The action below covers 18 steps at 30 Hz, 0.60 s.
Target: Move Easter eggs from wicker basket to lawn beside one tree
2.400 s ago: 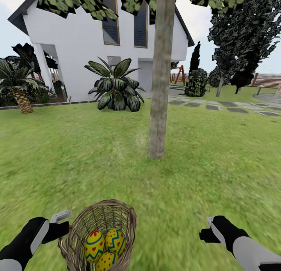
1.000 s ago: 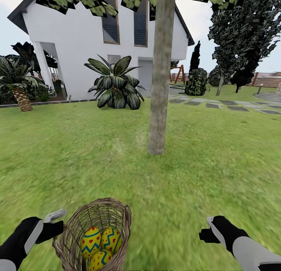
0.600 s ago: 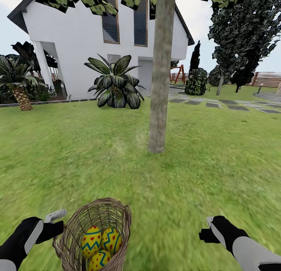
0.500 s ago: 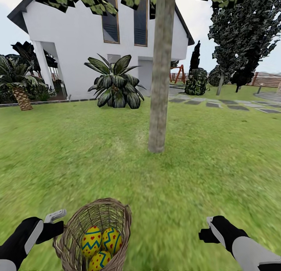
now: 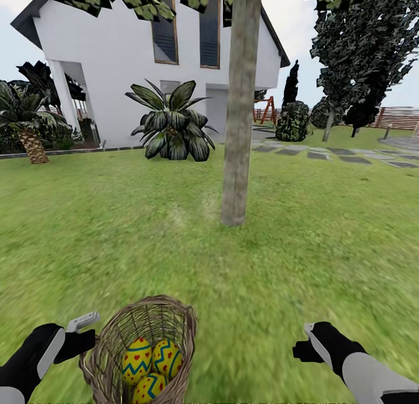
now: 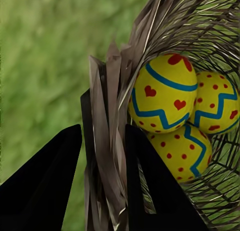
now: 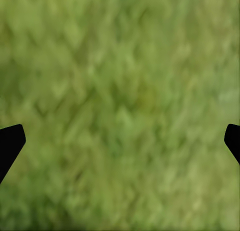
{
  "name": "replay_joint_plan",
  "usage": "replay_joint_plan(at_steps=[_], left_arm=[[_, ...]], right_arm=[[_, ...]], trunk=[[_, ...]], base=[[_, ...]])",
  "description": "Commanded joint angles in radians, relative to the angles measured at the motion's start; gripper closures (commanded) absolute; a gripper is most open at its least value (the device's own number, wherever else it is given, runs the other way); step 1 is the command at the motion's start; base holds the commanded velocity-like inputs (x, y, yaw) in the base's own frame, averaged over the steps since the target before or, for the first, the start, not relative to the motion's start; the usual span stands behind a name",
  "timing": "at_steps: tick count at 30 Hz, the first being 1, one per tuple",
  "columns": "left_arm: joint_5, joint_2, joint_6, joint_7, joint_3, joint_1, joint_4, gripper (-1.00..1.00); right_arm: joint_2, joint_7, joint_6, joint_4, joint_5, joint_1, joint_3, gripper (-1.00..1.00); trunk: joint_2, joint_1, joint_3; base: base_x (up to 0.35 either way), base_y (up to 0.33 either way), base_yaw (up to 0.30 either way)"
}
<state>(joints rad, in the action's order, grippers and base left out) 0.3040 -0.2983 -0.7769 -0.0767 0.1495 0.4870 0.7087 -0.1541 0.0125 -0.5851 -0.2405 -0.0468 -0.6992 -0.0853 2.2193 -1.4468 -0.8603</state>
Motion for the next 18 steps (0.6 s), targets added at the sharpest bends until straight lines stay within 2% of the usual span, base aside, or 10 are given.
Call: replay_joint_plan(at_steps=[1,12,18], left_arm=[[0.006,0.0,-0.005,-0.008,0.004,0.001,0.001,1.0],[0.006,0.001,-0.005,-0.008,0.004,0.001,0.0,1.0],[0.006,0.01,-0.005,-0.008,0.004,0.001,0.0,1.0]], right_arm=[[-0.001,0.001,-0.006,-0.002,-0.005,0.0,-0.008,-1.0],[0.0,0.001,-0.006,-0.002,-0.004,0.0,-0.008,-1.0],[0.001,0.001,-0.006,-0.002,-0.005,0.0,-0.008,-1.0]], trunk=[[0.008,-0.004,-0.004],[0.085,-0.046,-0.039],[0.085,-0.046,-0.039]], base=[[0.0,0.0,0.0],[0.0,0.0,0.0],[0.0,0.0,0.0]])
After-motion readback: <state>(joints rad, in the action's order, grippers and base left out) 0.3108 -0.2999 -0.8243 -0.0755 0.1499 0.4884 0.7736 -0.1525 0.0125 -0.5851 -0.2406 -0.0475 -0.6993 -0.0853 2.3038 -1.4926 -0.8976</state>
